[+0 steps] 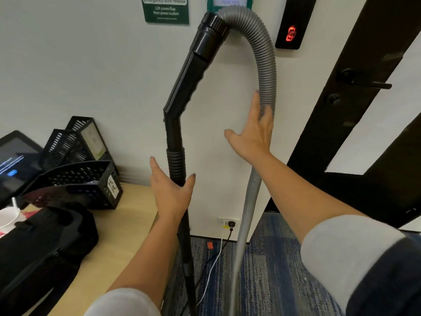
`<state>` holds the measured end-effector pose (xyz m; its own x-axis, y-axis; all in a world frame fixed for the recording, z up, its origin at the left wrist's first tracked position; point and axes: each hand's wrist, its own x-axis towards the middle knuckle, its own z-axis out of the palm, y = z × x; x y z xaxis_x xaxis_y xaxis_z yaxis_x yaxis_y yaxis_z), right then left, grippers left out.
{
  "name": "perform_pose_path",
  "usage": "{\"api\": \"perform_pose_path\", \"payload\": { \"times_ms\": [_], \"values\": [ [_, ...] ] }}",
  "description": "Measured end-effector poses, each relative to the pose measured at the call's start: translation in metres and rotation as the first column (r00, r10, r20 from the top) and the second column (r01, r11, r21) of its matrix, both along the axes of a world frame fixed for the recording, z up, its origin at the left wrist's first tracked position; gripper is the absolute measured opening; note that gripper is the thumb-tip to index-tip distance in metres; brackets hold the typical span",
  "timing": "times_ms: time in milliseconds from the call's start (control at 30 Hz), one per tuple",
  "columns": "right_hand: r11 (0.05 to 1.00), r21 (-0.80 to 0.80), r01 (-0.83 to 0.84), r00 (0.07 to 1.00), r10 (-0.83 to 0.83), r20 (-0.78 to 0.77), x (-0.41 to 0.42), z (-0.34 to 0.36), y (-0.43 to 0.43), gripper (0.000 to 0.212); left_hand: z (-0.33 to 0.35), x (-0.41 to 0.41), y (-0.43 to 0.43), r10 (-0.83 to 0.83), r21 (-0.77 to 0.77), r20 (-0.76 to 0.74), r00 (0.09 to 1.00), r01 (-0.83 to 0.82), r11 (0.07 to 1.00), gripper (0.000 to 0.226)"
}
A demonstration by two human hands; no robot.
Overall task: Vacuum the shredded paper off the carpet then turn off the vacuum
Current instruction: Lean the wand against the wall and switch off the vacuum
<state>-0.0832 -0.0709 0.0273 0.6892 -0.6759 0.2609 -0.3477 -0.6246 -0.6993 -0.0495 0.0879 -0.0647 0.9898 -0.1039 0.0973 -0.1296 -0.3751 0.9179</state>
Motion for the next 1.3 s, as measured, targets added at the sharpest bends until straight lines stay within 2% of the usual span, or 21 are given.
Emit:
{"api": "perform_pose_path", "payload": {
  "times_ms": [100,200,333,433,567,667,733,833,933,1000,1133,1300],
  "values": [
    [0.988,0.055,-0.143,0.988,0.146,-0.052,-0.004,-0.003,0.024,0.092,-0.012,-0.019,0.018,0.032,0.036,0.01,0.999,-0.032,0.999,0.102],
    [0.928,0.173,-0.331,0.926,0.354,-0.129,-0.02,-0.013,0.05,0.082,-0.029,-0.053,0.044,0.059,0.089,-0.032,0.998,-0.056,0.995,0.094],
    [0.854,0.252,-0.455,0.804,0.516,-0.296,-0.053,-0.033,0.081,0.079,-0.059,-0.111,0.086,0.063,0.206,-0.125,0.99,-0.036,0.978,0.068],
    [0.82,0.294,-0.492,0.724,0.572,-0.384,-0.075,-0.057,0.107,0.075,-0.09,-0.154,0.123,0.037,0.312,-0.247,0.968,0.044,0.949,0.052],
    [0.812,0.328,-0.483,0.686,0.584,-0.434,-0.098,-0.091,0.135,0.071,-0.137,-0.21,0.171,0.024,0.449,-0.515,0.857,0.246,0.859,0.044],
    [0.816,0.367,-0.447,0.656,0.578,-0.486,-0.107,-0.123,0.149,0.074,-0.187,-0.255,0.211,0.029,0.51,-0.678,0.734,0.442,0.738,0.029],
    [0.83,0.375,-0.412,0.664,0.556,-0.499,-0.107,-0.141,0.154,0.079,-0.216,-0.281,0.241,0.068,0.538,-0.75,0.657,0.547,0.641,0.027],
    [0.873,0.37,-0.317,0.763,0.467,-0.447,-0.092,-0.16,0.159,0.084,-0.257,-0.3,0.288,0.165,0.565,-0.787,0.594,0.589,0.578,0.058],
    [0.893,0.387,-0.229,0.868,0.367,-0.335,-0.068,-0.174,0.166,0.092,-0.295,-0.289,0.325,0.17,0.617,-0.761,0.626,0.618,0.487,0.075],
    [0.896,0.385,-0.22,0.898,0.34,-0.279,-0.055,-0.184,0.17,0.098,-0.315,-0.273,0.334,0.116,0.619,-0.755,0.645,0.644,0.45,0.079],
    [0.901,0.363,-0.236,0.917,0.331,-0.224,-0.036,-0.205,0.181,0.097,-0.352,-0.244,0.337,0.027,0.595,-0.764,0.644,0.69,0.412,0.083],
    [0.923,0.248,-0.294,0.908,0.35,-0.228,-0.022,-0.224,0.184,0.08,-0.375,-0.229,0.333,0.019,0.594,-0.781,0.624,0.734,0.33,0.089]
  ]
}}
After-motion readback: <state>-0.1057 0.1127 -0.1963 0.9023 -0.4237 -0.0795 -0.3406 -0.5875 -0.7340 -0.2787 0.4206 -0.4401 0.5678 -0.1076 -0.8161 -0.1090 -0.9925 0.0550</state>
